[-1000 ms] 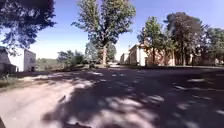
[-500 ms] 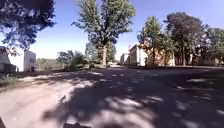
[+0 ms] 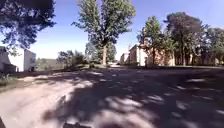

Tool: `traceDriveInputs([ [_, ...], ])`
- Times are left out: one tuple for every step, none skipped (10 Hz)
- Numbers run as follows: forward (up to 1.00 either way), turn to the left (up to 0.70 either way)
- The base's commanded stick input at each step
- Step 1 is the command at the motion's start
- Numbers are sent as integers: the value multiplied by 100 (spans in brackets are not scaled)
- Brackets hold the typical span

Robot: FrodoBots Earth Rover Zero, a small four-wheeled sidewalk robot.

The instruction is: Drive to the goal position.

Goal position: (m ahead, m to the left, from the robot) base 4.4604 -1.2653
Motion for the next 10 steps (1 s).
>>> traceDriveInputs([
  [34,0],
  [45,0],
  [45,0],
  [45,0],
  [45,0],
  [45,0],
  [45,0],
  [45,0],
  [45,0],
  [45,0],
])
